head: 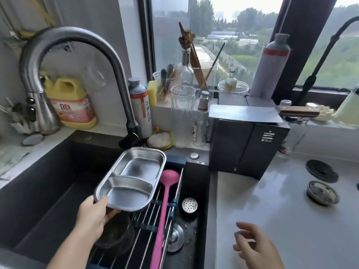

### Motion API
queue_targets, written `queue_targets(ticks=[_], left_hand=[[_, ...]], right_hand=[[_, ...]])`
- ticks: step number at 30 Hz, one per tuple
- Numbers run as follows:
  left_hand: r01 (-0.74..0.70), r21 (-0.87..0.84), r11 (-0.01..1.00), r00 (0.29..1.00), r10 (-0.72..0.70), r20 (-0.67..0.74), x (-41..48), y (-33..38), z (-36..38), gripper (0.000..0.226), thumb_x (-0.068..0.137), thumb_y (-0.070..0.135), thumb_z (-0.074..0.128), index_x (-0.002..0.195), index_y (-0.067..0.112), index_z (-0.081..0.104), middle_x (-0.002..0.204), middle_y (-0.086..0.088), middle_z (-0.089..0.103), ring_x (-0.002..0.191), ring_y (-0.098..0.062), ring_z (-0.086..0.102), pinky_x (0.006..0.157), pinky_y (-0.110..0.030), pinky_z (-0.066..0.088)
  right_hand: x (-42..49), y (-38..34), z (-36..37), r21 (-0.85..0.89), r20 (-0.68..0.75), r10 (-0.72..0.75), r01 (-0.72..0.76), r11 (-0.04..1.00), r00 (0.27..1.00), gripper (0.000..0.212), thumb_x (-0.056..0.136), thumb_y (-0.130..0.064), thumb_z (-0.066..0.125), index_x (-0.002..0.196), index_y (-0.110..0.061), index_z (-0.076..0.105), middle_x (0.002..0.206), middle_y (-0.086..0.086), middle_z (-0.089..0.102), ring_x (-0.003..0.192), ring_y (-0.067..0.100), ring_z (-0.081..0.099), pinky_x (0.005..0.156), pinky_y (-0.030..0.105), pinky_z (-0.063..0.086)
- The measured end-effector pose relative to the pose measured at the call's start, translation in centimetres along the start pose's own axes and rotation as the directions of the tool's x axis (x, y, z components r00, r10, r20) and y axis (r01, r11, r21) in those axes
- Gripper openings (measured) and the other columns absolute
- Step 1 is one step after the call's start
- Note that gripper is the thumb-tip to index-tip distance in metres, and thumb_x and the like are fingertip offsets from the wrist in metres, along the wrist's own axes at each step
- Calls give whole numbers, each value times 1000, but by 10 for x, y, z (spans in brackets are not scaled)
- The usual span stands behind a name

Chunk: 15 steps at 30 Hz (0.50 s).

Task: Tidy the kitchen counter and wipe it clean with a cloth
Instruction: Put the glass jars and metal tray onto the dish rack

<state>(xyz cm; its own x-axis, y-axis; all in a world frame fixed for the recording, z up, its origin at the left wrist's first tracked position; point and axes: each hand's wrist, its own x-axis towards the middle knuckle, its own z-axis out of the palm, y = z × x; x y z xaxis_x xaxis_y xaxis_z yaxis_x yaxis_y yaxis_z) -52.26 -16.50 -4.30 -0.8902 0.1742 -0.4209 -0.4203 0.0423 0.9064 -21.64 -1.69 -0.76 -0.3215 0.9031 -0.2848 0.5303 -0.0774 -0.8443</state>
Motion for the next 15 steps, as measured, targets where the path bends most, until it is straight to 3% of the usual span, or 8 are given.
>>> queue_targets(ticks=[3,6,8,10,13,15], left_hand=[[-65,121,991,998,66,-6,-7,0,-1,12,85,7,52,95,6,58,94,-18,63,72,-27,62,42,-22,51],[-209,490,846,943,308,-130,-21,-2,-4,53,74,33,58,123,19,41,116,-17,61,95,-39,61,74,-40,48],[-289,583,759,880,451,-151,-35,1,1,68,60,45,55,123,27,34,126,-17,54,113,-39,50,91,-53,42],[-324,587,742,878,467,-105,-46,5,15,69,55,43,53,119,29,34,124,-21,50,118,-39,45,95,-60,40],[-280,674,684,882,461,-102,-66,10,36,55,58,37,53,111,23,47,114,-26,54,111,-43,47,89,-55,45],[-253,715,651,861,489,-140,-78,15,43,45,67,31,58,111,22,50,121,-24,50,112,-44,44,88,-53,42]], right_hand=[[-2,6,-5,-5,-26,29,-29,1000,999,24,77,-5,62,79,-29,62,70,-4,68,64,22,70,83,50,52],[-3,14,-17,8,-49,44,-43,999,998,24,78,-6,62,81,-29,61,70,-4,68,65,22,70,83,50,52],[-4,22,-28,20,-66,50,-48,999,997,21,79,-7,61,87,-27,62,72,-4,68,66,21,70,83,49,53],[-4,32,-42,43,-94,59,-55,998,994,19,81,-8,61,92,-24,62,75,-5,67,67,19,70,82,47,53],[-4,46,-60,61,-121,59,-52,997,991,19,81,-6,60,91,-22,62,78,-2,67,68,21,70,84,49,52],[-5,52,-69,74,-139,58,-49,996,988,19,81,-5,61,87,-22,63,79,1,68,68,24,69,83,52,52]])
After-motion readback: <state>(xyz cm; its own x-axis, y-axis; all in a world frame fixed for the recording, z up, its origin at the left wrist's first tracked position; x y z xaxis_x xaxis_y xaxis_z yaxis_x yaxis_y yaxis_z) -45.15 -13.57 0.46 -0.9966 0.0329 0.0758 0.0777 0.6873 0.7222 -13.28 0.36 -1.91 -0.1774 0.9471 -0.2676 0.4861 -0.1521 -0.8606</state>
